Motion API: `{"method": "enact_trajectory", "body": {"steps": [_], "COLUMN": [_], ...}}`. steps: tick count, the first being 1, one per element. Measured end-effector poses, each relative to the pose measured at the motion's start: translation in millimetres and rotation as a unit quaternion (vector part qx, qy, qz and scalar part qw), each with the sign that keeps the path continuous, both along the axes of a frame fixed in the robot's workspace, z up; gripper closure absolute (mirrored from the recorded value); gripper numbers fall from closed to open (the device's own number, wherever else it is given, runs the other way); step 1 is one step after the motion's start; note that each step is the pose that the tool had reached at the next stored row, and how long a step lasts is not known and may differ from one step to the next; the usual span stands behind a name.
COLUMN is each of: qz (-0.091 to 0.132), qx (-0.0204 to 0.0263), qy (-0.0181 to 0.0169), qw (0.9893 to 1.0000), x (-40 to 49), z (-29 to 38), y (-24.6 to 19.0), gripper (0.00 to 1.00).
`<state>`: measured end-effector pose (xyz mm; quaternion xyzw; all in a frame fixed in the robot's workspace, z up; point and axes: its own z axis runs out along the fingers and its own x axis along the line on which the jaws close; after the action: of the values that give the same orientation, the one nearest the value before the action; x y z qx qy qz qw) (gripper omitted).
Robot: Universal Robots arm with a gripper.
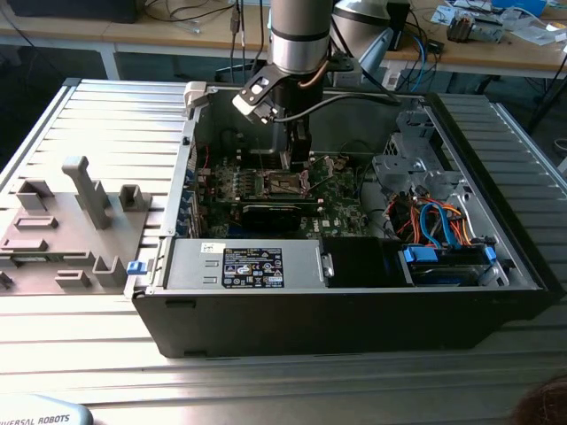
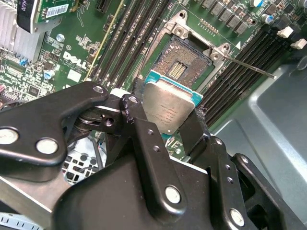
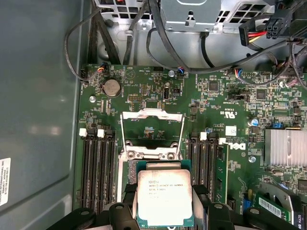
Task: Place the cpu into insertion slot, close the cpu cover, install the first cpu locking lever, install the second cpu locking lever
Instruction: 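Place the cpu into insertion slot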
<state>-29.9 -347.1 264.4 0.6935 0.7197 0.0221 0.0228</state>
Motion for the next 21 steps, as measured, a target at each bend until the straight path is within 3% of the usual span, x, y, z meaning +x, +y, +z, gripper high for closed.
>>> {"method": "enact_trajectory", "body": {"steps": [21], "qz": [0.0], "qx": [0.0], "qy": [0.0], "qw": [1.0], "x": [0.0], "z": [-4.6], "y": [0.0], "gripper": [0.46]}}
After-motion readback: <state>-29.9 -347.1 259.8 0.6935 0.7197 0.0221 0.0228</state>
